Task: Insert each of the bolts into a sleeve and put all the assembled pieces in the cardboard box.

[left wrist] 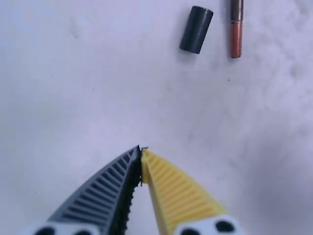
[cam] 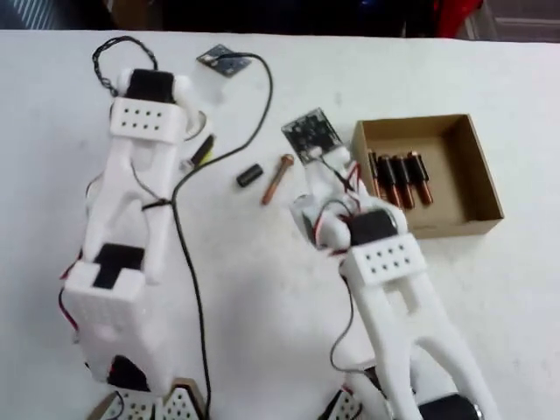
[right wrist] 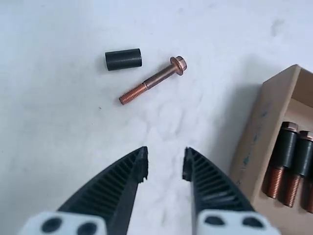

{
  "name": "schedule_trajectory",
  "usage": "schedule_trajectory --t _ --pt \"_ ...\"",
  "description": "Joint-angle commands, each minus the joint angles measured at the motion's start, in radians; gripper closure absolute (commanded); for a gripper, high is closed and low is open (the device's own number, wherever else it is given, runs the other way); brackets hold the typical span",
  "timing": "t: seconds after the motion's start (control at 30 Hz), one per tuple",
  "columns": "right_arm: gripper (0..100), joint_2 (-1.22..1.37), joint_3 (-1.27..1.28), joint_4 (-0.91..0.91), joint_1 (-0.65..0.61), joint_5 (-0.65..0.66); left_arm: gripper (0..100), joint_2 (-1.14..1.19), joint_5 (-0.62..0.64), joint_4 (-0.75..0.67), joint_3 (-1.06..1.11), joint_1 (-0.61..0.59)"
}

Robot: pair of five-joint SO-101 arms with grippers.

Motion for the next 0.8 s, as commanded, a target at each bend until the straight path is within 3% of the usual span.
schedule_trajectory --t 0.0,0.2,0.33,0.57,0.67,0.77 --pt "85.1 0.071 -0.12 -0.021 -0.01 0.014 98 -0.111 0.014 -0.023 0.061 -0.053" --pt "85.1 0.231 -0.278 0.036 -0.021 -0.008 98 -0.217 0.087 -0.124 0.273 -0.124" --pt "85.1 0.34 -0.414 0.137 -0.038 -0.087 98 -0.3 0.089 -0.212 0.439 -0.127" --pt "85.1 0.499 -0.586 0.225 -0.053 -0.095 98 -0.481 0.091 -0.348 0.717 -0.122" --pt "84.8 0.545 -0.632 0.222 -0.07 -0.083 98 -0.558 0.091 -0.417 0.839 -0.119" --pt "84.8 0.584 -0.678 0.222 -0.071 0.017 98 -0.633 0.091 -0.483 0.962 -0.12"
